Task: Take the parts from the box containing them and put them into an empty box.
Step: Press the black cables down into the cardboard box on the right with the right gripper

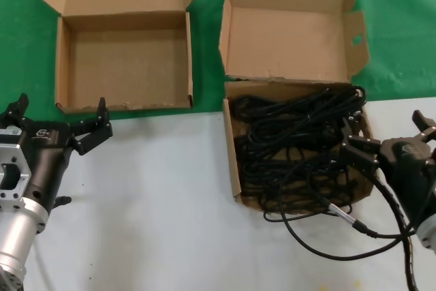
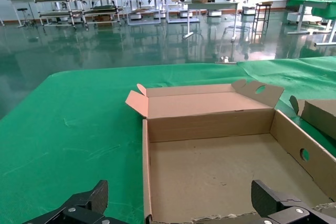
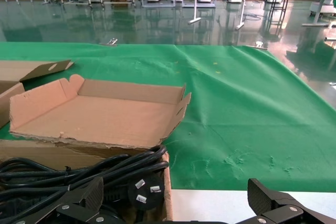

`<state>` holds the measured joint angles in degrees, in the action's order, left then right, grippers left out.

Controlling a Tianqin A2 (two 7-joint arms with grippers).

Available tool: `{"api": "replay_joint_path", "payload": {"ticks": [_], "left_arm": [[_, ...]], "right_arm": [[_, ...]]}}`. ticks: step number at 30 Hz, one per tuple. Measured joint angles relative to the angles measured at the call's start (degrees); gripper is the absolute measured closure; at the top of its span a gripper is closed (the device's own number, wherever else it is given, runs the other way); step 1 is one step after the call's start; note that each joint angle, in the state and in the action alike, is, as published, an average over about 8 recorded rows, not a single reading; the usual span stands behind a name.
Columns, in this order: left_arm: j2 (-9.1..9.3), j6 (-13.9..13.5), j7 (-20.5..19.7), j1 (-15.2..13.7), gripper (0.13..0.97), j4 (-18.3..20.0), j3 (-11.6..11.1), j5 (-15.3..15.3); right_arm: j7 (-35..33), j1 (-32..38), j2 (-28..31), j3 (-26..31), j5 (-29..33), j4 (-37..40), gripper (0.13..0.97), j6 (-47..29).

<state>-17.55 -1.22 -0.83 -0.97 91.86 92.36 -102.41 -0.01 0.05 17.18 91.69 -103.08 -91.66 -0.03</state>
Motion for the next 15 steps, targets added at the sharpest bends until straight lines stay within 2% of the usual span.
{"api": "replay_joint_path", "payload": {"ticks": [10,15], "left_arm": [[0.00,0.00,0.00,0.00,0.172,0.00,0.00,0.00],[0.00,0.00,0.00,0.00,0.238,0.00,0.00,0.00]], "right_arm": [[0.00,0.00,0.00,0.00,0.00,0.00,0.129,0.00],[0.00,0.00,0.00,0.00,0.00,-0.01,0.129,0.00]]}}
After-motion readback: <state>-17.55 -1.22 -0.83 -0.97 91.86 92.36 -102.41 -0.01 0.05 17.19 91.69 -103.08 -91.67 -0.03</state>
